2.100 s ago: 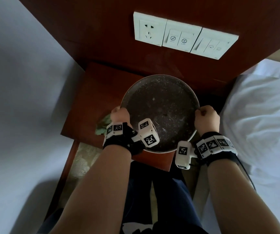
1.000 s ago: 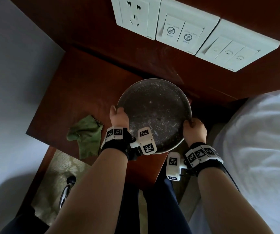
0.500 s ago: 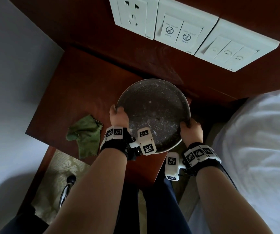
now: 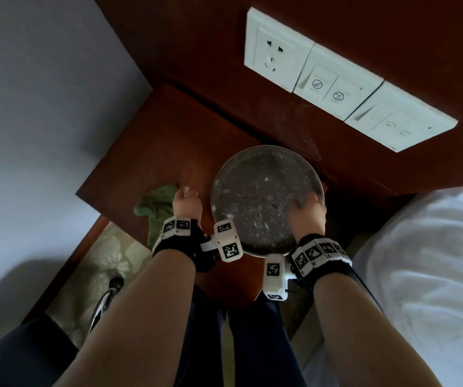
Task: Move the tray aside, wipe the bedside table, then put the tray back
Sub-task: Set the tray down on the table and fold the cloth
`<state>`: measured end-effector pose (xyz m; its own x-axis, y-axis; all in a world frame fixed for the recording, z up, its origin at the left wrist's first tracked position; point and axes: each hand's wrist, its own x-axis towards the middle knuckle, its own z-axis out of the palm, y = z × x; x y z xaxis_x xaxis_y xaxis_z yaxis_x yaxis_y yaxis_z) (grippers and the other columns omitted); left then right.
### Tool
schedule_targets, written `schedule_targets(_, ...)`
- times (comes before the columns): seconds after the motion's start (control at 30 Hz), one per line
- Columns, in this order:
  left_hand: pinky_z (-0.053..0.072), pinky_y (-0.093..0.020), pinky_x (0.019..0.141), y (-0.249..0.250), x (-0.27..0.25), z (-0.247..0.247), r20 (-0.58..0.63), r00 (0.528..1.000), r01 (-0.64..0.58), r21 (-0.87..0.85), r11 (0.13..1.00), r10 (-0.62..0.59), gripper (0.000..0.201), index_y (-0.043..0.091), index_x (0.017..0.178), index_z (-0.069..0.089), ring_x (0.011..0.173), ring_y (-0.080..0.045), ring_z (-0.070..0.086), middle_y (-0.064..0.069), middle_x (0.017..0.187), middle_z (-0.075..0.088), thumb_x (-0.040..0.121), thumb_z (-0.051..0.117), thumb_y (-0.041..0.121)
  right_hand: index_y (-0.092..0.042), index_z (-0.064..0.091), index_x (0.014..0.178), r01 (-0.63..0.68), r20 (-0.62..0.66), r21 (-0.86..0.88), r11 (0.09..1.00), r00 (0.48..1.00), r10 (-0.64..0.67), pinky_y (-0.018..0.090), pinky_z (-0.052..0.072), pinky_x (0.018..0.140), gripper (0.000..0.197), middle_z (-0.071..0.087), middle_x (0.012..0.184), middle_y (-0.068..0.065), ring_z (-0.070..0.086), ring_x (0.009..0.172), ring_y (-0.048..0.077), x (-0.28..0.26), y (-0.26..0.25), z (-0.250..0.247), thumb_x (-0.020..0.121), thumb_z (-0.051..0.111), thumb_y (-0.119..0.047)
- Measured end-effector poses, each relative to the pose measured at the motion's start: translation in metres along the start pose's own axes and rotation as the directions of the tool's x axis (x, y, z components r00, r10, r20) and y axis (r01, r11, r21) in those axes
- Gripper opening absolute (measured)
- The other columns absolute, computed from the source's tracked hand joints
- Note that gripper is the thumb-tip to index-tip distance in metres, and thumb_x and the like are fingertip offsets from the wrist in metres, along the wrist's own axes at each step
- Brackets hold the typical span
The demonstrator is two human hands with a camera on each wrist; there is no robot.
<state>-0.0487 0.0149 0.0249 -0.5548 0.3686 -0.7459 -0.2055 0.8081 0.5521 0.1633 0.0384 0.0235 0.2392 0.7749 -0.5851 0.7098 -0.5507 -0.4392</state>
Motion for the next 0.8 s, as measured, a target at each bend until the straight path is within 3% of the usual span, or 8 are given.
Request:
schedule_targets(0.13,0.041,-0.039,0.104,-0.011,0.003,-0.035,-0.075,0.997,0.005,-0.004,1.000,-0.005,0.038,-0.004,0.131,0.047,0.128,-0.037,0.048,-0.022,0.137,0.051,0.097,0.043,0.012,-0.012,0.053,0.129,0.214,0.130,0.077,0.974,0.966,-0.222,0.037,0.047,0.094,0.036,0.052,0.132,0.013,0.055,0.115,0.029,-0.016,-0.036,0.015,0.094,0.049,-0.014)
schedule_targets(0.23,0.044,-0.038,0.102,-0.025,0.010,-0.061,-0.103,0.995,0.004,-0.024,1.000,-0.006,0.036,0.000,0.129,0.051,0.124,-0.035,0.052,-0.018,0.131,0.056,0.095,0.045,0.009,-0.014,0.058,0.124,0.348,0.228,0.005,0.938,0.912,-0.340,0.033,0.047,0.089,0.032,0.065,0.118,0.010,0.060,0.107,0.025,-0.033,-0.059,0.033,0.094,0.047,-0.012)
schedule_targets(0.33,0.045,-0.029,0.082,-0.038,0.021,-0.084,-0.123,0.992,-0.005,-0.028,1.000,0.001,0.032,0.007,0.123,0.058,0.088,-0.025,0.061,-0.007,0.102,0.060,0.094,0.046,0.009,-0.015,0.054,0.129,0.402,0.298,-0.054,0.914,0.880,-0.369,0.037,0.048,0.093,0.036,0.065,0.118,0.012,0.060,0.109,0.028,-0.047,-0.073,0.058,0.094,0.046,-0.013)
schedule_targets(0.4,0.042,-0.029,0.076,-0.044,0.029,-0.097,-0.109,0.994,-0.028,-0.042,0.999,0.023,0.031,0.005,0.122,0.059,0.069,-0.017,0.054,-0.009,0.093,0.062,0.094,0.045,0.006,-0.018,0.047,0.136,0.419,0.339,-0.056,0.906,0.862,-0.377,0.040,0.047,0.096,0.044,0.063,0.122,0.013,0.058,0.112,0.029,-0.056,-0.076,0.078,0.093,0.047,-0.013)
schedule_targets(0.53,0.042,-0.026,0.070,-0.047,0.044,-0.116,-0.055,0.990,-0.117,0.150,0.982,0.126,0.030,0.002,0.121,0.058,0.080,-0.020,0.056,-0.011,0.104,0.066,0.094,0.044,0.005,-0.025,0.021,0.149,0.439,0.449,-0.084,0.894,0.818,-0.360,0.038,0.045,0.098,0.069,0.060,0.125,0.011,0.058,0.111,0.027,-0.075,-0.074,0.121,0.090,0.054,-0.015)
schedule_targets(0.57,0.044,-0.029,0.073,-0.046,0.048,-0.121,-0.042,0.986,-0.149,0.195,0.969,0.160,0.030,0.004,0.120,0.058,0.088,-0.023,0.058,-0.013,0.110,0.065,0.094,0.043,0.004,-0.025,0.016,0.150,0.444,0.468,-0.093,0.891,0.809,-0.355,0.039,0.046,0.098,0.074,0.058,0.126,0.011,0.058,0.110,0.027,-0.079,-0.075,0.131,0.089,0.056,-0.015)
schedule_targets(0.67,0.037,-0.035,0.101,-0.045,0.064,-0.130,0.089,0.922,-0.371,0.481,0.795,0.376,0.033,0.008,0.123,0.057,0.119,-0.030,0.050,-0.015,0.132,0.053,0.090,0.051,0.008,-0.024,0.011,0.151,0.444,0.455,-0.059,0.894,0.809,-0.372,0.044,0.045,0.099,0.079,0.042,0.140,0.016,0.055,0.114,0.032,-0.086,-0.082,0.157,0.087,0.058,-0.017)
schedule_targets(0.8,0.036,-0.037,0.107,-0.042,0.084,-0.138,0.391,0.726,-0.667,0.599,0.443,0.565,0.053,0.014,0.134,0.048,0.128,-0.026,0.041,-0.006,0.141,0.042,0.084,0.065,0.022,-0.030,0.011,0.150,0.459,0.387,-0.084,0.884,0.833,-0.396,0.046,0.045,0.100,0.084,0.021,0.144,0.010,0.046,0.123,0.035,-0.088,-0.093,0.189,0.085,0.063,-0.017)
